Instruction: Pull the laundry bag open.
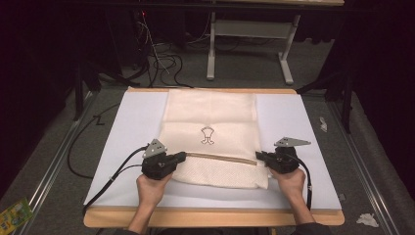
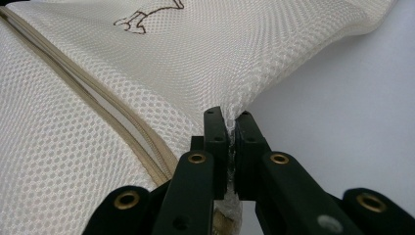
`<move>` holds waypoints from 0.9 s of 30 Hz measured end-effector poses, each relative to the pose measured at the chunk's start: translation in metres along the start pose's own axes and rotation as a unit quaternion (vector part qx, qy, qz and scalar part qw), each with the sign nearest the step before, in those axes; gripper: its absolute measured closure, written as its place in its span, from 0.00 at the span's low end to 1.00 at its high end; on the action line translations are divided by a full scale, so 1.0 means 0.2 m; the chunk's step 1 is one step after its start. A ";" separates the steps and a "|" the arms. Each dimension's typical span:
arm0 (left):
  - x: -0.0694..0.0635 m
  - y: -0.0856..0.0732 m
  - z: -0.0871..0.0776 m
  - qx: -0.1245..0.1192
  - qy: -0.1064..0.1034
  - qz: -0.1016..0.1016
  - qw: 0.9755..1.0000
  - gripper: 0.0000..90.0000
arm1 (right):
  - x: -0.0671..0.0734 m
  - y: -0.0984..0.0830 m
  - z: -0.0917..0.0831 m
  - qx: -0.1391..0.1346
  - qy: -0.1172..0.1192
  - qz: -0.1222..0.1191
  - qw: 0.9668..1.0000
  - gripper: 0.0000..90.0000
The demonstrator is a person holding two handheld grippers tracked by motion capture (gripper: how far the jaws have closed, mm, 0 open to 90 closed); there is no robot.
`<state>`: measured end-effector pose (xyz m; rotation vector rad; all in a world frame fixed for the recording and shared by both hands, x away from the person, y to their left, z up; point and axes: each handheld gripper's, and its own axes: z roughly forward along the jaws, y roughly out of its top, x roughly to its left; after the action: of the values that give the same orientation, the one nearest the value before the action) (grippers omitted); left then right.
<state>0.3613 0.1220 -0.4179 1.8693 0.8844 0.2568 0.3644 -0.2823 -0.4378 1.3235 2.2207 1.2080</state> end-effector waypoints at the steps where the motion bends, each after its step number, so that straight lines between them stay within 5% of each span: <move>1: 0.00 0.00 0.00 0.000 0.000 0.000 1.000 0.97 | 0.00 0.00 0.00 0.000 0.000 0.000 1.000 0.98; 17: 0.02 -0.01 -0.02 0.004 0.010 0.005 1.000 0.97 | 0.02 0.01 0.01 0.001 0.003 -0.003 1.000 0.98; 27: 0.08 -0.03 -0.09 -0.007 0.028 -0.009 1.000 0.97 | 0.00 0.01 0.00 0.002 -0.007 -0.004 1.000 0.98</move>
<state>0.3597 0.1470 -0.4180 1.8475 0.9344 0.3038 0.3652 -0.2819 -0.4360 1.3195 2.2180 1.1871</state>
